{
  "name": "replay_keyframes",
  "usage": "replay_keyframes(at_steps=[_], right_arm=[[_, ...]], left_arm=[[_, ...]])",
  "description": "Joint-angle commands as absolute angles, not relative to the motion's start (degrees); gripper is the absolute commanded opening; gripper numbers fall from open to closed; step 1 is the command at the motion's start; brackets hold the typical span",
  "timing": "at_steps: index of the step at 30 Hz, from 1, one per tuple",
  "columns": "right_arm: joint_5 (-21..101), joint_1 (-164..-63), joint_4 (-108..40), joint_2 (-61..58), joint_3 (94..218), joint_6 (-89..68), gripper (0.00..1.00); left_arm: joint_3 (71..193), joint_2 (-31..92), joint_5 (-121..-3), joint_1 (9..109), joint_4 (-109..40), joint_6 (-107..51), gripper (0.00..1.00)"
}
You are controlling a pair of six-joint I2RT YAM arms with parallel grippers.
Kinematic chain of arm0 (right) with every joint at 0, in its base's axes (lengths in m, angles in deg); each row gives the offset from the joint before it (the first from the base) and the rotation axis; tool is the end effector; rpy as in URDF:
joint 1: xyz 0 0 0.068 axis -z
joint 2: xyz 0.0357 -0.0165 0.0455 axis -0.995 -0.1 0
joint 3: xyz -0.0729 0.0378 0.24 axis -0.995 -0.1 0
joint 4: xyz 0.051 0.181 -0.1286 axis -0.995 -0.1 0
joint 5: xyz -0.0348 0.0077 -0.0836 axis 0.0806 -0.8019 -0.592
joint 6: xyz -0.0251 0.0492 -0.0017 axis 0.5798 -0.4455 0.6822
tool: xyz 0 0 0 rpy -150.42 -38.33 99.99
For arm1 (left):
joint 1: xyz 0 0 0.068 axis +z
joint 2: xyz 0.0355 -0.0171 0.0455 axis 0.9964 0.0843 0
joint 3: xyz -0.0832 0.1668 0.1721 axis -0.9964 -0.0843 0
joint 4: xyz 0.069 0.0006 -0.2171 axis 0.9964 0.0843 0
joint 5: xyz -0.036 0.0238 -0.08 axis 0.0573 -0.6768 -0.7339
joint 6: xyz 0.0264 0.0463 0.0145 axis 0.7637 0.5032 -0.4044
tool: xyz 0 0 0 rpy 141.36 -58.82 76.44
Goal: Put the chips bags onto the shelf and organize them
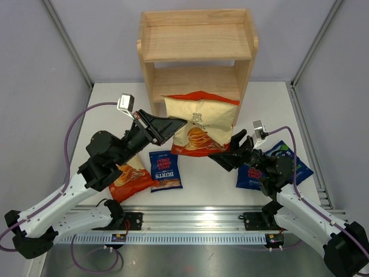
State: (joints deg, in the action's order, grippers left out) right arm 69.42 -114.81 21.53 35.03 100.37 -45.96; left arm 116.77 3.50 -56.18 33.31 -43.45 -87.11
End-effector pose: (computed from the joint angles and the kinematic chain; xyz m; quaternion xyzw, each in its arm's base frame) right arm 0.1174 0.0958 0.3059 -0.2293 0.4947 0.6147 0.5700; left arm 0.0975 -0.1270 0.4237 -0.0777 0.5720 -0.7241 0.3773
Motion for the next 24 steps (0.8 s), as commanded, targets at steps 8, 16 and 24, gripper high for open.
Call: replay_keyframes(at_steps=[8,16,24], right_arm=[[67.06,-116.52,26.63,35.54,104.31,-54.12,0.20],[71.62,-116.43,2.92,43.11,110.09,-57.73,0.18],[83.21,-116.52,-2.31,38.72,116.70,-63.18,0.18]], left_arm=[[119.69,0.54,-49.16,32.96,-36.53,-81.95,0.10],[122.79,-2.62,-59.07,33.04,-27.55,-48.24,0.99],[115.75,1.59,-84.20,32.96,-31.93,-39.48,0.99]])
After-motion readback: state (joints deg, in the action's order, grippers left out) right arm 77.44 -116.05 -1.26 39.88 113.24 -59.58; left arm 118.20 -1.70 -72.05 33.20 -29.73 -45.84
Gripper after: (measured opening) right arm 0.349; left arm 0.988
